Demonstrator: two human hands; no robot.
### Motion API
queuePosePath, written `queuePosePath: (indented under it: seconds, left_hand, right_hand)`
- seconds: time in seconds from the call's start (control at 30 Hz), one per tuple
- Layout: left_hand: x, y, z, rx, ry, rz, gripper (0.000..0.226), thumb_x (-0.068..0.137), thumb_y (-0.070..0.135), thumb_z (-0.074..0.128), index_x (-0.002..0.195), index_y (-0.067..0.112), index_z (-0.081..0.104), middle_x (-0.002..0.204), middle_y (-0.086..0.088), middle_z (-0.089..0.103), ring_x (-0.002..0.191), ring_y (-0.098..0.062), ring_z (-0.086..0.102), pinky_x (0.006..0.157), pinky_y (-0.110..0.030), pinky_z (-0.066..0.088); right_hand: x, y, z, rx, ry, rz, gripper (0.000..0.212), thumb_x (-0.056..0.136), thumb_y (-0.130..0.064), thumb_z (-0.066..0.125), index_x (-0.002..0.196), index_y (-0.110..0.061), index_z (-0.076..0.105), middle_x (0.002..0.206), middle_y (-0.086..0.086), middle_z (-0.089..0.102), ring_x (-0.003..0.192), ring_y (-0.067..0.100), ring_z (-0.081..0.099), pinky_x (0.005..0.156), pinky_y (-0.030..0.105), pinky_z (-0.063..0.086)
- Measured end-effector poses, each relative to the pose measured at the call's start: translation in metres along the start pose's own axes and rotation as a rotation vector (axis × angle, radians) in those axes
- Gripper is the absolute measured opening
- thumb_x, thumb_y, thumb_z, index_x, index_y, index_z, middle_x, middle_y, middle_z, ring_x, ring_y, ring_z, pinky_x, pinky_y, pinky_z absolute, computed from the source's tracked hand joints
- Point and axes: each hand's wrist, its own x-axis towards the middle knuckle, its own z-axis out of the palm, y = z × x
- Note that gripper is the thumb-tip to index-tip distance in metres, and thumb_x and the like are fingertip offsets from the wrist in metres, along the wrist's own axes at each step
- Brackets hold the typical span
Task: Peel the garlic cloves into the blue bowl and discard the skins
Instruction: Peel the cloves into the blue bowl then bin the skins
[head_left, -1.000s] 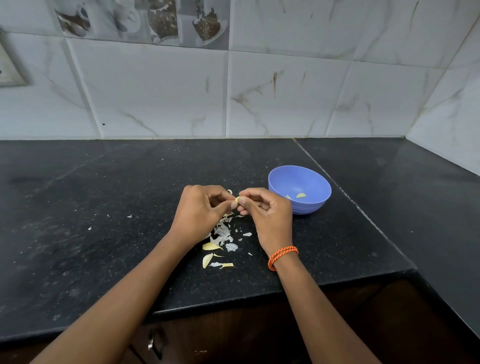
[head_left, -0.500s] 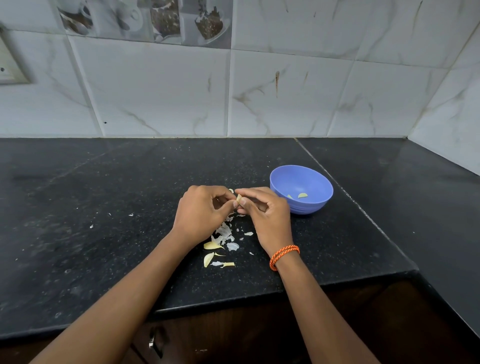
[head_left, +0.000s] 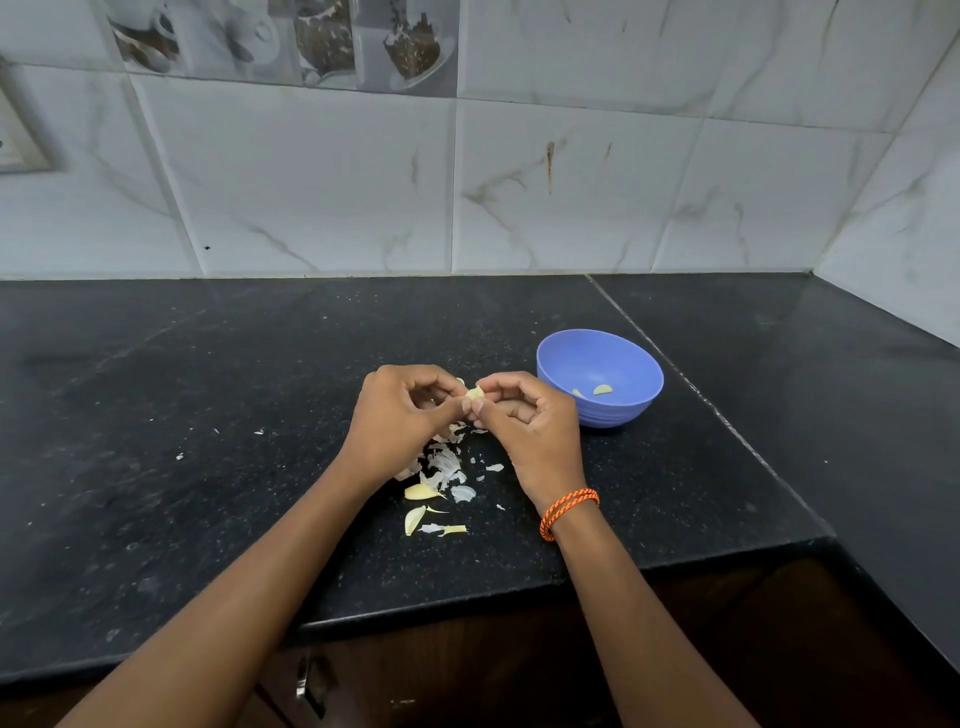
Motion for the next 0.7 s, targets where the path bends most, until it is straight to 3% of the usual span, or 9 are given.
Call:
queuePosePath:
  seconds: [0.13,0.3,0.47,0.6,0.7]
  left_hand:
    - [0.0,0.004,-0.003,-0.167,-0.071,-0.076,0.004,0.094,0.01,0.082,0.098,0.009,0.082,0.088,-0.009,0.08,0.069,-0.038,0.075,0.059,-0.029,0.055]
    - [0.0,0.005,-0.007,-0.285,-0.13,-0.155,0.014,0.097,-0.001,0.072,0.101,0.007,0.082,0.093,-0.016,0.079,0.073,-0.035,0.073,0.062,-0.034,0.055]
    - [0.0,0.005,-0.01,-0.325,-0.152,-0.19,0.012,0.097,0.013,0.079,0.098,0.002,0.08,0.094,-0.016,0.079,0.075,-0.036,0.071,0.064,-0.034,0.054]
    - [0.001,0.004,-0.012,-0.338,-0.163,-0.183,0.013,0.097,0.012,0.079,0.099,-0.001,0.078,0.095,-0.018,0.077,0.073,-0.031,0.067,0.063,-0.034,0.053]
    - [0.001,0.004,-0.011,-0.338,-0.165,-0.163,0.011,0.097,0.012,0.079,0.098,0.001,0.078,0.092,-0.014,0.076,0.073,-0.031,0.061,0.064,-0.034,0.052]
  right_hand:
    - [0.0,0.0,-0.002,0.042,-0.038,0.02,0.017,0.094,-0.002,0.078,0.11,-0.007,0.076,0.097,0.013,0.08,0.089,0.029,0.078,0.081,0.035,0.064]
    - [0.0,0.0,-0.002,0.031,-0.041,0.03,0.018,0.094,-0.004,0.079,0.111,-0.01,0.078,0.096,0.009,0.08,0.085,0.022,0.077,0.077,0.03,0.062]
    - [0.001,0.001,-0.002,-0.013,-0.086,0.014,0.021,0.093,-0.001,0.079,0.113,-0.007,0.08,0.097,0.009,0.08,0.081,0.018,0.075,0.074,0.028,0.061]
    - [0.0,-0.001,-0.003,0.004,-0.099,-0.01,0.024,0.095,-0.004,0.078,0.118,-0.007,0.08,0.106,0.006,0.081,0.083,0.02,0.077,0.074,0.029,0.062]
    - [0.0,0.001,-0.002,0.023,-0.075,0.011,0.025,0.093,-0.002,0.08,0.118,-0.006,0.08,0.099,0.013,0.079,0.08,0.019,0.075,0.074,0.03,0.062]
